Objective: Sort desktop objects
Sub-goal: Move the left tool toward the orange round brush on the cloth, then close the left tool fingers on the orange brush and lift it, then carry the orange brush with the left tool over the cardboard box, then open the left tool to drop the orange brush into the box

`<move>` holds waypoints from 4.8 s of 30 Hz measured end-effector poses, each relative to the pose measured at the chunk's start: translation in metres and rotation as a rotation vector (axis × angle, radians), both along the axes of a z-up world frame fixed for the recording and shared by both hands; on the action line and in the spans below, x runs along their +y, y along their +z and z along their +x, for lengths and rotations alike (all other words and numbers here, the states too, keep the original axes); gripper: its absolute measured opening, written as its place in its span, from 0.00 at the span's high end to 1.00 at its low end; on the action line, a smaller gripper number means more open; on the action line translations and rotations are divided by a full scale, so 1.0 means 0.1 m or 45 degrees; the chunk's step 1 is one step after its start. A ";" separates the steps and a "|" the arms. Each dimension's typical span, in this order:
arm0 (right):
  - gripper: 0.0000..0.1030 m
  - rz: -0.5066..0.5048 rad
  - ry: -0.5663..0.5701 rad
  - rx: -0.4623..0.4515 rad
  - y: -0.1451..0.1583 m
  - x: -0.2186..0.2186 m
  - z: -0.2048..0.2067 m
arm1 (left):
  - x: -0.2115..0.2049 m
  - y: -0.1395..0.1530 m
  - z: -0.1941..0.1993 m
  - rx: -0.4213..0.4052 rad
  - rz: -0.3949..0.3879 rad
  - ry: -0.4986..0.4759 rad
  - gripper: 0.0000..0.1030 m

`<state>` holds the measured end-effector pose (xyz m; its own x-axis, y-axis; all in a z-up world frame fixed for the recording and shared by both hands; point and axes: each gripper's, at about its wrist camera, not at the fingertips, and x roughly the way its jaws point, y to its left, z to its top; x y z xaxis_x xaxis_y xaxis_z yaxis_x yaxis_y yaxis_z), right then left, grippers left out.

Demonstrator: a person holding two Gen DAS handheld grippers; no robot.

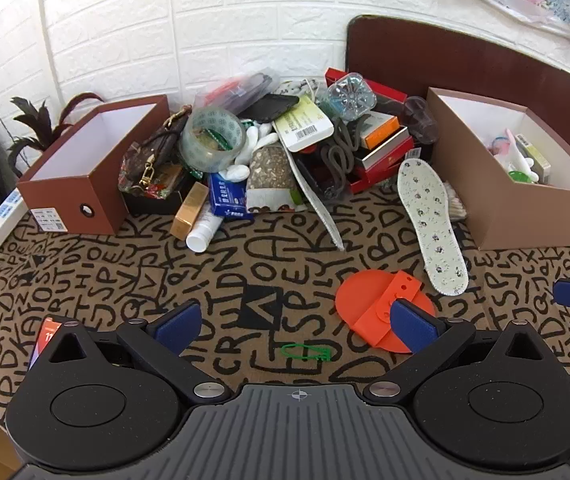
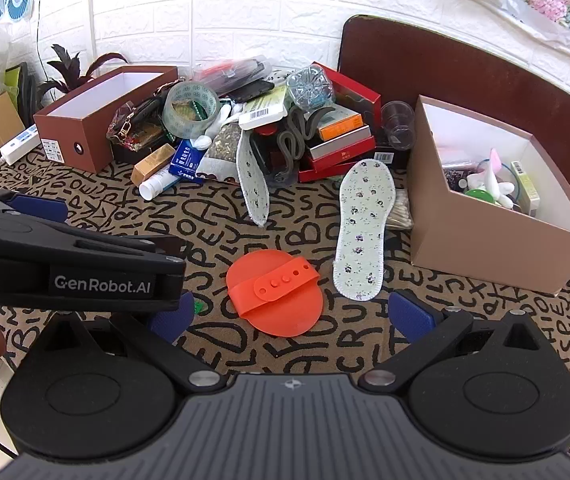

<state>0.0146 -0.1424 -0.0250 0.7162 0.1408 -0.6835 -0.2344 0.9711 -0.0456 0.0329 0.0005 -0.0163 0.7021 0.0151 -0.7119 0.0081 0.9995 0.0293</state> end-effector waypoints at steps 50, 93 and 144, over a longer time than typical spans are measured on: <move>0.07 0.105 0.224 0.221 -1.17 -0.13 0.96 | -0.27 -1.17 1.20 0.344 -0.186 -0.396 0.13; 0.43 0.074 -0.005 -0.268 0.14 -0.99 0.71 | -1.15 0.25 1.25 -0.021 -0.288 -0.525 0.34; 0.00 0.126 -0.156 -0.135 -0.04 -2.08 2.72 | -2.26 -0.04 3.22 0.041 -0.429 -0.616 0.00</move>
